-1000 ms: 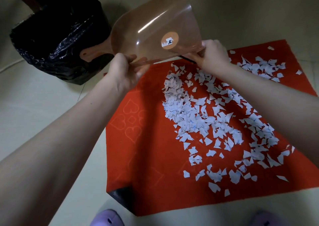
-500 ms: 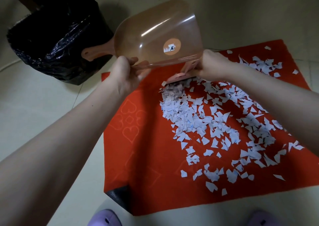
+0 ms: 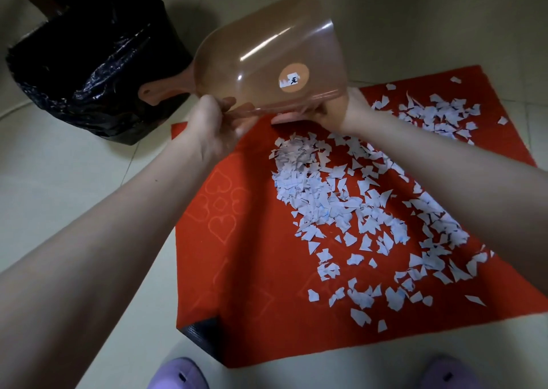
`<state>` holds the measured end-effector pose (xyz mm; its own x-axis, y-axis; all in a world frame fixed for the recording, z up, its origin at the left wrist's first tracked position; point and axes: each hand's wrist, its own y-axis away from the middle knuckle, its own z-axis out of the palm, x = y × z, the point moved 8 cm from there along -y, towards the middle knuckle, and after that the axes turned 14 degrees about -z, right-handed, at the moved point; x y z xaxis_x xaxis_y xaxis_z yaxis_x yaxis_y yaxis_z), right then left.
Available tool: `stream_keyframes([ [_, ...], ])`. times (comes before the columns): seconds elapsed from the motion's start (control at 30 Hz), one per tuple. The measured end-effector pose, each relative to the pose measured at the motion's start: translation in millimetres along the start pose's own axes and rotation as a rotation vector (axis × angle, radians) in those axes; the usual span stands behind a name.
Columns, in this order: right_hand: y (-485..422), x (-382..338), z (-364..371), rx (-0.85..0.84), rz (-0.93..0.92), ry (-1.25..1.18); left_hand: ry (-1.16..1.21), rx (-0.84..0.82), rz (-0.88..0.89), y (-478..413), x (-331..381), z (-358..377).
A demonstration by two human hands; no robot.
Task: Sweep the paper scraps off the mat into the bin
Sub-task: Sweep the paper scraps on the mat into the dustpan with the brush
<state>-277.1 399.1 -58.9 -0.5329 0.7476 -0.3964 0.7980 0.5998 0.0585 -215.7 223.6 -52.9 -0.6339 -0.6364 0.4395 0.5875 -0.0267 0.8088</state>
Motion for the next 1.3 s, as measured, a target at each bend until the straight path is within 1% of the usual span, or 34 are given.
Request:
stream_keyframes([
  [0.13,8,-9,9,-0.08,-0.084,-0.035,-0.037,-0.001,0.0,2,-1,0],
  [0.2,18,-13,5,-0.15,-0.134,-0.038,-0.048,0.002,0.007,1,1,-2],
  [0.3,34,-10,-10,-0.191,-0.115,-0.105,-0.042,0.008,0.014,-1,2,-3],
  [0.33,37,-7,-18,-0.16,-0.093,-0.122,-0.044,0.016,0.014,-3,3,-4],
  [0.4,38,2,-34,-0.043,-0.049,-0.14,-0.04,0.022,0.016,-6,6,-4],
  [0.5,30,12,-42,0.11,0.033,-0.106,0.019,-0.016,0.02,-6,10,1],
  [0.53,25,13,-38,0.126,0.046,-0.085,0.024,-0.02,0.018,-6,11,3],
  [0.7,-3,3,-8,0.097,0.048,-0.018,-0.007,-0.003,0.021,-8,7,4],
  [0.8,-5,-4,3,0.015,-0.021,-0.045,-0.032,0.005,0.011,-10,2,2],
  [0.9,13,-5,2,-0.148,-0.067,-0.041,-0.07,0.019,0.01,-11,2,-2],
  [0.97,28,-3,-6,-0.205,-0.079,-0.07,-0.073,0.021,0.012,-10,3,-4],
  [1.03,40,2,-27,-0.145,-0.061,-0.099,-0.052,0.016,0.011,-8,3,-2],
  [1.1,50,10,-48,-0.034,-0.019,-0.106,-0.051,0.01,0.012,-7,3,2],
  [1.2,52,30,-60,0.11,0.087,-0.027,-0.087,0.023,0.018,-6,1,8],
  [1.3,45,48,-50,0.128,0.163,0.047,-0.104,0.013,0.007,-7,-6,14],
])
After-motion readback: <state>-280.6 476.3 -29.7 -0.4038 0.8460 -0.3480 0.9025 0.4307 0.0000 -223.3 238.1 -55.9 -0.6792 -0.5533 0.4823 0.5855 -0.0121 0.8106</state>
